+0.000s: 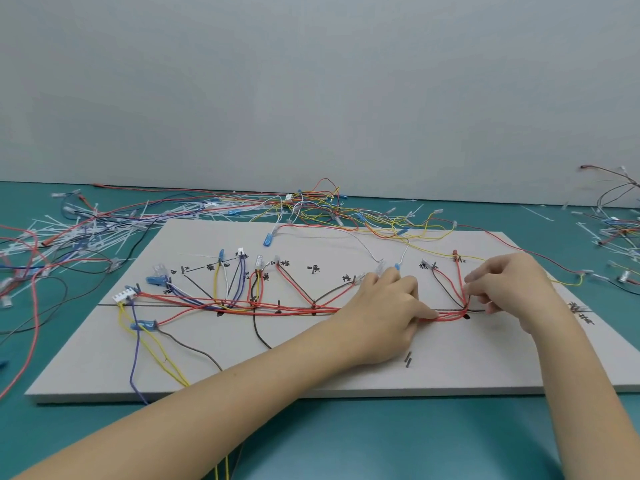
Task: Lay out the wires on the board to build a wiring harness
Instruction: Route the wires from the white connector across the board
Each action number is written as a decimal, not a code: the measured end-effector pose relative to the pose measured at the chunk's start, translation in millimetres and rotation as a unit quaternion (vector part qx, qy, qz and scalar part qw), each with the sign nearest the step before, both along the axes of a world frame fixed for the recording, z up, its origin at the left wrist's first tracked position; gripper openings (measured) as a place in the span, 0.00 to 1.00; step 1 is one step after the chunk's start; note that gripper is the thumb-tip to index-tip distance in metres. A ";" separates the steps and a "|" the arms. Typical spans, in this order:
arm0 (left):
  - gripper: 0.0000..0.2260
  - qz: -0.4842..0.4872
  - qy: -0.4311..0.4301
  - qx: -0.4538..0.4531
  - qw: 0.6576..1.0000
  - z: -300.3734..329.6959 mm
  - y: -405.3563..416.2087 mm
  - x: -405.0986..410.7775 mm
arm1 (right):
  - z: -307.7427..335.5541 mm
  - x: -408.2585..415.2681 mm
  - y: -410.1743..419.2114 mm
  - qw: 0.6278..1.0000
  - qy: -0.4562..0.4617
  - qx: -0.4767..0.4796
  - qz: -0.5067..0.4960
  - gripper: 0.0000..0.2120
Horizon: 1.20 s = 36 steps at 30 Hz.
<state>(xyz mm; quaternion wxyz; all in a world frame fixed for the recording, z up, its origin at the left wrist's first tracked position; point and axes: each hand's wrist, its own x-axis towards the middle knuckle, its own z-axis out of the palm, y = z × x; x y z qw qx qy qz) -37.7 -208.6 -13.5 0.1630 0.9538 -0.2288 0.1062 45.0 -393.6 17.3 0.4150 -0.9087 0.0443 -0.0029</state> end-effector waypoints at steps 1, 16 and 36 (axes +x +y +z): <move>0.17 0.002 0.000 -0.001 1.000 -0.1 0.7 0.3 | -0.5 -0.2 0.0 1.000 -0.002 0.002 0.005 0.05; 0.10 0.028 -0.002 -0.101 0.995 11.1 40.7 11.6 | -7.7 8.6 -5.0 0.995 0.059 0.079 -0.009 0.09; 0.08 0.087 0.003 -0.181 0.980 6.4 80.1 5.7 | -14.5 13.8 -1.2 0.990 0.052 0.132 -0.021 0.07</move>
